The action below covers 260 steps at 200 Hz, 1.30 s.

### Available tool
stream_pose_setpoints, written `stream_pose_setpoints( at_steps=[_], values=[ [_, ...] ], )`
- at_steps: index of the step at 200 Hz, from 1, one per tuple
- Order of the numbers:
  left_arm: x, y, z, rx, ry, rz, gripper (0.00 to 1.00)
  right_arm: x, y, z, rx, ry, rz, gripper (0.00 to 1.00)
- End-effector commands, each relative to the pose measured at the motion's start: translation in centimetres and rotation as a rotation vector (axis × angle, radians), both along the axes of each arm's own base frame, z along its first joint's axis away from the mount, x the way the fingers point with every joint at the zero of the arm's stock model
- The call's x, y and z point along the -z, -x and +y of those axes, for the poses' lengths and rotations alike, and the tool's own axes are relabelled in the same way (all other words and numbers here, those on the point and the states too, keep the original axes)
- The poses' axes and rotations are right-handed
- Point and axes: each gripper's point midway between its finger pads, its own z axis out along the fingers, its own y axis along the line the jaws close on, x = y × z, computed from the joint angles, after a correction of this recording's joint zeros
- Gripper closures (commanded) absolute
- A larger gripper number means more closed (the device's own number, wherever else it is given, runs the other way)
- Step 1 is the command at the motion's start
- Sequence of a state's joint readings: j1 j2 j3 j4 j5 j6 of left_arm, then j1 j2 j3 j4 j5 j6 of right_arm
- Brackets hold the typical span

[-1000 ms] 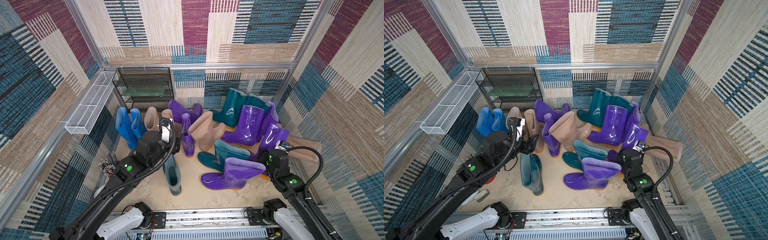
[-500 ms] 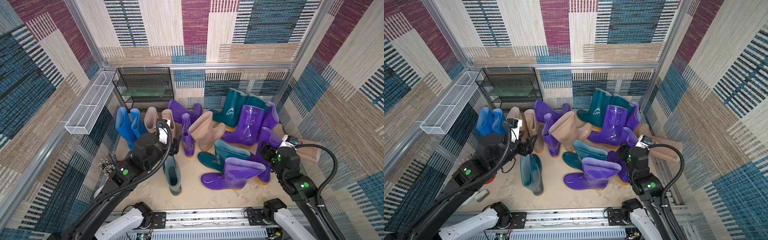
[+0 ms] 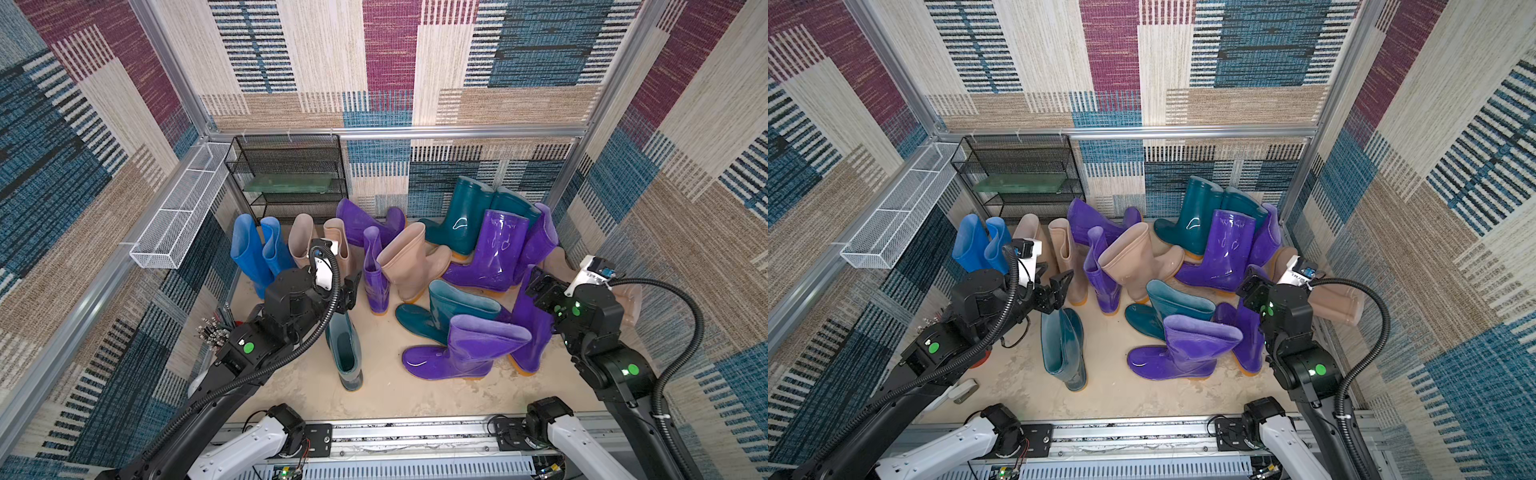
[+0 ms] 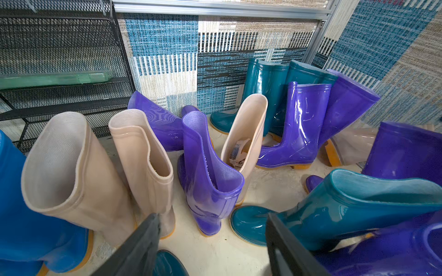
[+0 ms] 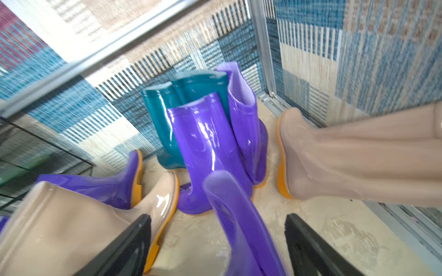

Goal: Match and arrange rain boots in pairs
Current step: Adjust the rain boot at the center of the board, then pick up the rain boot at the center of the board.

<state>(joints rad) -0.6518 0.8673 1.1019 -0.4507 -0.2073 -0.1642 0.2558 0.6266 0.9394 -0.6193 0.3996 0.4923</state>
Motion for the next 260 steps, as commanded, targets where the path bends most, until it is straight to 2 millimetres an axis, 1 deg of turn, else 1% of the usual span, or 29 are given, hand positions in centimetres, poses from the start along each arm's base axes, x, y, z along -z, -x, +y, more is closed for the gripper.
stream_pose_setpoints(
  at_steps=[1,22,49,88,100,134,145,152,162,182,184,187,203,217,220,222,225,233,241,260],
  values=[
    [-1.0,-0.3,-0.1,-0.008,0.029,-0.037,0.28,-1.4,0.6,0.6,-0.049,0.019,-0.013,0.09],
    [-1.1,-0.2,-0.1,-0.003,0.033,-0.037,0.29,-2.6,1.1,0.6,-0.055,0.025,-0.031,0.08],
    [-1.2,-0.2,0.0,-0.004,0.036,-0.036,0.28,-2.9,1.0,-0.1,-0.018,0.043,-0.037,0.05],
    [-1.3,-0.1,-0.3,0.009,0.034,-0.032,0.29,-1.3,-0.7,-0.5,0.015,0.065,-0.008,0.02],
    [-1.3,-0.2,-0.5,0.013,0.027,-0.024,0.28,-0.9,-1.4,-1.1,0.044,0.073,0.004,0.0],
    [-1.1,-0.5,-0.9,0.025,0.017,-0.006,0.29,-0.2,-3.3,-2.9,0.091,0.048,0.031,0.01],
    [-1.1,-0.5,-1.0,0.029,0.02,0.0,0.28,-0.2,-3.6,-3.4,0.089,0.033,0.026,0.0],
    [-1.0,-0.5,-1.1,0.03,0.021,0.006,0.28,-0.7,-3.7,-3.4,0.076,0.023,0.006,0.01],
    [-0.8,-0.5,-0.8,0.01,0.028,0.024,0.29,-1.6,-4.1,-2.8,0.036,0.012,-0.027,0.05],
    [-0.1,-0.1,0.2,-0.041,0.033,0.088,0.29,-3.3,-5.2,-1.1,-0.056,-0.001,-0.053,0.07],
    [0.1,0.0,0.5,-0.052,0.032,0.097,0.3,-3.1,-5.4,-0.7,-0.077,-0.003,-0.047,0.07],
    [0.2,0.1,0.7,-0.065,0.028,0.11,0.3,-3.6,-5.6,-0.4,-0.092,-0.004,-0.053,0.08],
    [1.0,0.9,2.3,-0.117,-0.01,0.167,0.31,-4.3,-6.7,2.5,-0.2,-0.008,-0.044,0.11],
    [2.2,1.8,3.5,-0.147,-0.051,0.209,0.31,-5.0,-7.2,4.6,-0.244,0.041,-0.041,0.09],
    [2.5,2.0,3.6,-0.15,-0.062,0.22,0.31,-5.3,-7.3,4.8,-0.244,0.054,-0.045,0.08],
    [2.7,2.1,3.8,-0.153,-0.071,0.227,0.31,-5.1,-7.4,5.0,-0.243,0.061,-0.035,0.08],
    [3.1,2.2,4.0,-0.158,-0.081,0.238,0.3,-5.3,-7.5,5.2,-0.243,0.073,-0.036,0.07],
    [4.0,2.6,4.4,-0.168,-0.11,0.27,0.3,-5.1,-7.8,5.3,-0.227,0.104,-0.024,0.04],
    [4.8,2.9,4.4,-0.158,-0.12,0.296,0.3,-4.7,-8.1,5.3,-0.217,0.121,-0.017,0.02],
    [5.7,3.4,3.9,-0.132,-0.112,0.328,0.3,-2.7,-8.7,4.2,-0.197,0.113,0.011,0.0]
  ],
)
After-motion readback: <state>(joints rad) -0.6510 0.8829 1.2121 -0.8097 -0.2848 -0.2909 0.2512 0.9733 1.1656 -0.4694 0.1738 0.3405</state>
